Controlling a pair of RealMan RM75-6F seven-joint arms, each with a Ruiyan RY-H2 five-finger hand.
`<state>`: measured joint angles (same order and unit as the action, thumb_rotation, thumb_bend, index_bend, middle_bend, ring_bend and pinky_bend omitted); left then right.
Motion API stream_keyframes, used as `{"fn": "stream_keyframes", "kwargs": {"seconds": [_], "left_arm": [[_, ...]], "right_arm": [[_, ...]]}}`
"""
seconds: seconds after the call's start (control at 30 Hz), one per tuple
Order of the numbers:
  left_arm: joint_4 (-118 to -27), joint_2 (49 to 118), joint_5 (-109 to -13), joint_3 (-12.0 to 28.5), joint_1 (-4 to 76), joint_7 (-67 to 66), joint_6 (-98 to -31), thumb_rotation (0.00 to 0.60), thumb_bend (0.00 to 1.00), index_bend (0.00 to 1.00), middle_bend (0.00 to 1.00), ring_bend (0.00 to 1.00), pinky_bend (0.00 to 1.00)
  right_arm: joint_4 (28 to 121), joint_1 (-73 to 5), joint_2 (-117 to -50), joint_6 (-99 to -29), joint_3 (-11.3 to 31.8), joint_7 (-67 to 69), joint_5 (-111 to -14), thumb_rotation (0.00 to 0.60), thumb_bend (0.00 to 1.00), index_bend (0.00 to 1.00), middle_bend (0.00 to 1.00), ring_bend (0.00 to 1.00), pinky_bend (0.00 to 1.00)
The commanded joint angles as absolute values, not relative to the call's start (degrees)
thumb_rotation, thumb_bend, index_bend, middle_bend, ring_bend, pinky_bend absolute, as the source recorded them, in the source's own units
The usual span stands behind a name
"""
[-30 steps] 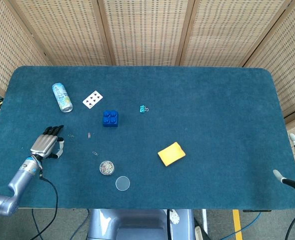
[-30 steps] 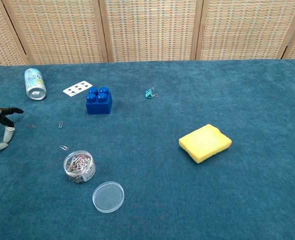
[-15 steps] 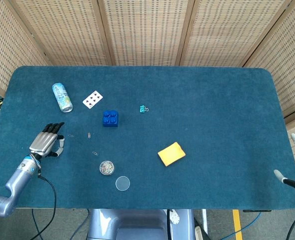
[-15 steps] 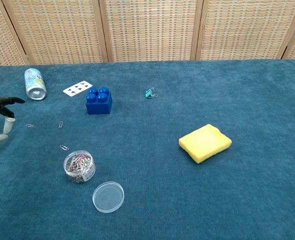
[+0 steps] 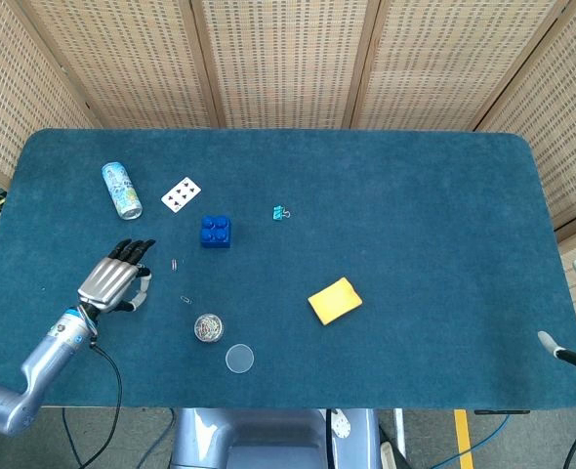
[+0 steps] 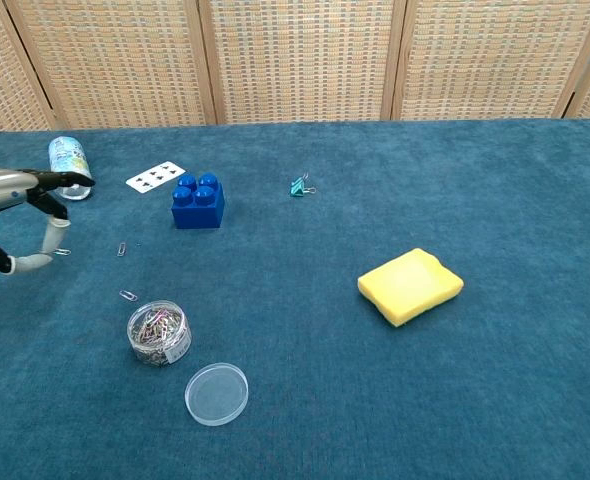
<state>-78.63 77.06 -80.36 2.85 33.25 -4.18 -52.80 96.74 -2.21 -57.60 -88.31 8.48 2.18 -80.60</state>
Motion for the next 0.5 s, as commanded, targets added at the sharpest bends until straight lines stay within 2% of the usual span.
{"fn": "stream_keyframes", "kwargs": {"seconds": [0.03,0.27,0.5], "left_arm": [[-85.91,75.52,-79.86,3.62,34.31,-10.16,-53.48,0.600,0.41,0.62,0.00,0.00,0.00],[-94.36,76.69,-78.15,3.44,35.57,-18.97,-53.13,0.600,0.41,0.62,0.00,0.00,0.00],[-96.75,79.24,-75.71,2.39,36.24,-24.75,-52.59,0.600,0.41,0.62,0.00,0.00,0.00]], "right_arm": [[96.79,-2.14,-57.50,-88.43,8.51,2.32,-80.61,0.600,0.00,0.00,0.00,0.00,0.00],[96.83,-1.96,-57.19,-88.60,8.64,3.18,-80.49,0.600,0.00,0.00,0.00,0.00,0.00],[96.87,-1.85,-56.85,-88.68,8.77,4.12,-80.48,0.600,0.00,0.00,0.00,0.00,0.00]]}}
